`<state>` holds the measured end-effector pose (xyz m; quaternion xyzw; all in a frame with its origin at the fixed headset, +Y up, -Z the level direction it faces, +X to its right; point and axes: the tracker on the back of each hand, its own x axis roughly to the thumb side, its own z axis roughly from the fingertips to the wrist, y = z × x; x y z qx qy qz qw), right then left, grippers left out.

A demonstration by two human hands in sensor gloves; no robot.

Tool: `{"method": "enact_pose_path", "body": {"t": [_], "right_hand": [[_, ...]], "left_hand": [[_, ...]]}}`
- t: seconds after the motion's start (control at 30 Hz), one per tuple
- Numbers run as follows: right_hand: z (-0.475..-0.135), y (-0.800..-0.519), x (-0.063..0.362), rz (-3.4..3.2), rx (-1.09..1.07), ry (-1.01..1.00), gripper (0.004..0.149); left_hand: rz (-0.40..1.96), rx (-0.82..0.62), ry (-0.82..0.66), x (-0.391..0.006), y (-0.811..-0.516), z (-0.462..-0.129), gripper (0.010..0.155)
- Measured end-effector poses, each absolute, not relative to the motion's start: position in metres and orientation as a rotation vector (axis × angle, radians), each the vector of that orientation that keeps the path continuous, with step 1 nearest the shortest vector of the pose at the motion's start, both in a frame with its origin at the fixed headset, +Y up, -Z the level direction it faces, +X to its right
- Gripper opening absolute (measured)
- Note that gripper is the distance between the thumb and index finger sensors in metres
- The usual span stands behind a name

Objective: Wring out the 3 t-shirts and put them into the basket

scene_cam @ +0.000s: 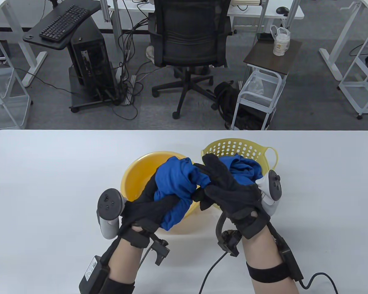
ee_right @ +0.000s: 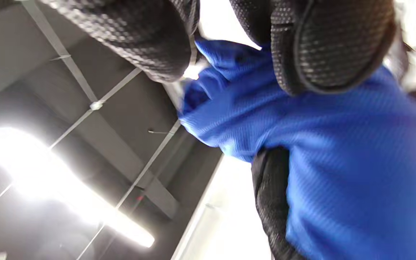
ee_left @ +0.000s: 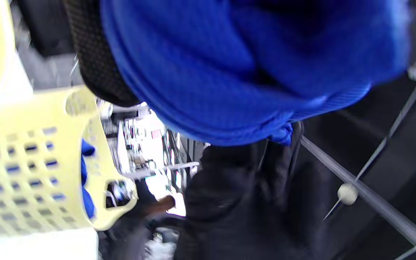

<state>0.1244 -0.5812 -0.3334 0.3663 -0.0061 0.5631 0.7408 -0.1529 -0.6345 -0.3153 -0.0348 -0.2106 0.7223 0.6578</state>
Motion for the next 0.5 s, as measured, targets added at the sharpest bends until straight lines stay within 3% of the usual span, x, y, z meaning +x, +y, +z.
{"method": "enact_pose_path", "body": {"t": [0.07,0.17,0.27,0.37,0.47,0.5], "right_hand": [[-0.326,-0.57,0.121,1.513,0.999,-0.258,0.07],[-0.308,-0.564,0.105,2.185,1.159,-0.516,0.091],[-0.298,-0.573,0.085,2.585,1.132,-1.022,0.114],[-0.293,-0.583,0.074,2.484,1.065,-1.461,0.119],[-0.291,-0.587,0.08,2.426,1.011,-1.736,0.119],[-0.292,-0.587,0.082,2.412,1.024,-1.721,0.12]], "left_hand": [[1.736,-0.193,-0.471,-0.159,-0.64,-0.319,0.076],[1.882,-0.322,-0.527,-0.159,-0.645,-0.322,0.075],[1.973,-0.485,-0.64,-0.152,-0.644,-0.321,0.071],[1.945,-0.676,-0.711,-0.139,-0.646,-0.318,0.068],[1.878,-0.778,-0.678,-0.133,-0.651,-0.317,0.068],[1.827,-0.785,-0.651,-0.132,-0.653,-0.318,0.068]]}}
